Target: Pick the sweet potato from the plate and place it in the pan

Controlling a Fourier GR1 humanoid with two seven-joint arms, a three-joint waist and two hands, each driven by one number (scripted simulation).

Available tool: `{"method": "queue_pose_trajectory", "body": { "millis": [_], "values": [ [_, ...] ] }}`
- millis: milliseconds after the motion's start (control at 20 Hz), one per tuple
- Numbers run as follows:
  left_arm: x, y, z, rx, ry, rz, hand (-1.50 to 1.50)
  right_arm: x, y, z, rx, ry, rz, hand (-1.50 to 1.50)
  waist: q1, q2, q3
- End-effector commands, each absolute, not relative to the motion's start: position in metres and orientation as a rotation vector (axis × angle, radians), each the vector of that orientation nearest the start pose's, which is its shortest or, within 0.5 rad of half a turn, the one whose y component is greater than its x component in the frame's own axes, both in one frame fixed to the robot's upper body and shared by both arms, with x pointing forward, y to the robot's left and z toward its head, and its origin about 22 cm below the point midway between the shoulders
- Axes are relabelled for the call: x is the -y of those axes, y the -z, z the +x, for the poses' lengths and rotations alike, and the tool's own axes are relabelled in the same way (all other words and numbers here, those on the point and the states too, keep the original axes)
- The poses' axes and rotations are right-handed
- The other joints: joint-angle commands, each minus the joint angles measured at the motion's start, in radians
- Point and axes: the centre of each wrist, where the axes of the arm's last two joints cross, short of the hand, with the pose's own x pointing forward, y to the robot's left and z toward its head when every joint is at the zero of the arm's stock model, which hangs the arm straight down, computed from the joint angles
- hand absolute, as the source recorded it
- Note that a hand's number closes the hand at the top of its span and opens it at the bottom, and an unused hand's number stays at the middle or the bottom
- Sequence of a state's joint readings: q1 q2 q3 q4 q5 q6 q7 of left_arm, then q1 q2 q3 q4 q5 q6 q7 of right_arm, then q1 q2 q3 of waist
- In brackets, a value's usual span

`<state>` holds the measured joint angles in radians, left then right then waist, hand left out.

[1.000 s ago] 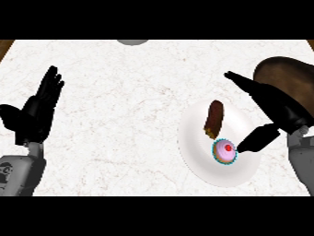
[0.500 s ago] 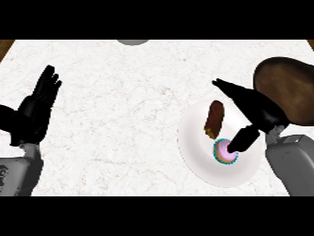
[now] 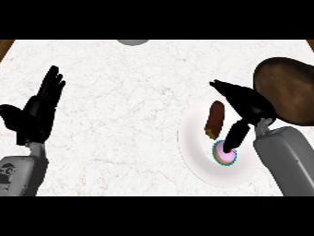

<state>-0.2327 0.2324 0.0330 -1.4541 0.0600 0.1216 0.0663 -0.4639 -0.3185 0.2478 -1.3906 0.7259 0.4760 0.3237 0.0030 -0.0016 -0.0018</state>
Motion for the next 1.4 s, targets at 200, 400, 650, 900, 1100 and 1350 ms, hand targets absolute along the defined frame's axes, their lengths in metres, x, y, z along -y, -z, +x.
{"method": "queue_pose_trajectory", "body": {
  "millis": [200,400,650,900,1100,1350],
  "values": [
    [-0.264,-0.041,0.304,1.612,0.05,0.188,0.0,0.178,-0.059,0.344,1.091,-1.315,-0.6,-1.5,0.0,0.003,0.002],
    [-0.274,-0.038,0.287,1.603,0.059,0.208,0.0,0.203,-0.054,0.347,1.015,-1.377,-0.626,-1.5,0.0,0.002,0.002],
    [-0.276,-0.033,0.305,1.627,0.054,0.192,0.0,0.177,-0.043,0.345,0.98,-1.395,-0.614,-1.5,-0.002,0.003,0.002],
    [-0.268,-0.057,0.303,1.626,0.059,0.205,0.0,0.192,-0.038,0.358,0.99,-1.395,-0.557,-1.5,0.001,0.002,0.002],
    [-0.277,-0.058,0.303,1.619,0.058,0.203,0.0,0.183,-0.023,0.354,1.074,-1.522,-0.526,1.5,0.004,0.003,0.002],
    [-0.275,-0.043,0.281,1.614,0.046,0.208,0.0,0.188,-0.024,0.345,1.087,-1.505,-0.542,1.5,0.0,0.001,0.002]
  ]
}}
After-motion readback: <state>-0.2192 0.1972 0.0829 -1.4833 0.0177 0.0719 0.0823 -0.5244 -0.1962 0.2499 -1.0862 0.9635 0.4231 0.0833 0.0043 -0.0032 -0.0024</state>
